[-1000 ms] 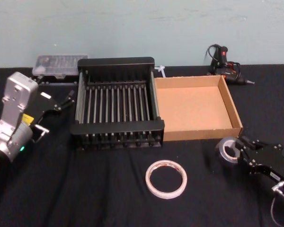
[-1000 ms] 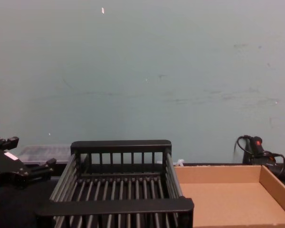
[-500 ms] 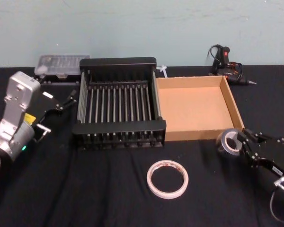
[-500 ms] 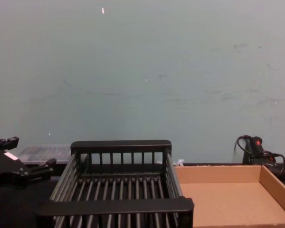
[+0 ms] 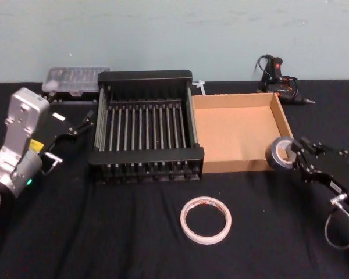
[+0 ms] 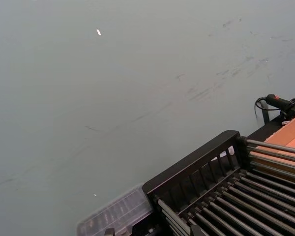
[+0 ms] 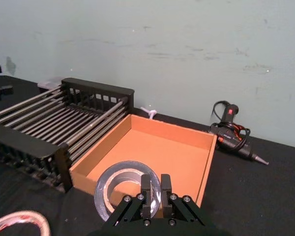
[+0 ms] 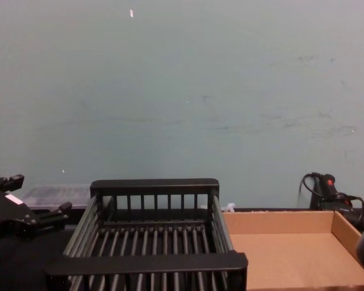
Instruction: Pick up the white tape and place it into the black box , Pick up the silver tape and place it into the brown box.
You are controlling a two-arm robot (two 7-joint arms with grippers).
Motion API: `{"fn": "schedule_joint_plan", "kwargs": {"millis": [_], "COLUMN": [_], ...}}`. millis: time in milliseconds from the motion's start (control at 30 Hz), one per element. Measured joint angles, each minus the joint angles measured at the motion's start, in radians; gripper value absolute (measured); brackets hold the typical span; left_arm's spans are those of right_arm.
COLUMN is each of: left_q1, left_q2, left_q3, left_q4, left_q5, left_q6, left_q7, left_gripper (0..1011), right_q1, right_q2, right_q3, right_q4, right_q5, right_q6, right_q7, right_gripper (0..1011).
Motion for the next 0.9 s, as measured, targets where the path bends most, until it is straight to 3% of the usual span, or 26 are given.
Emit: {"fn": "schedule_joint_plan", "kwargs": {"millis": [333, 900], "left_q1": [0.0, 0.0], "left_q2": [0.0, 0.0], "left_q3": [0.0, 0.0], "left_q4": [0.0, 0.0], "left_q5": [0.0, 0.0], "left_q6": [0.0, 0.0], "left_q7": [0.0, 0.0], "left_gripper": [1001, 1001], "right_q1": [0.092, 0.272], "right_q2": [-0.034, -0.09], "right_q3": [-0.017, -0.073], "right_q4": [0.065, 0.233], "right_q5": [-0.008, -0.036], "right_q6": [0.031, 0.075], "right_q7": [-0.011, -0.022], "right_gripper": [125, 125]}}
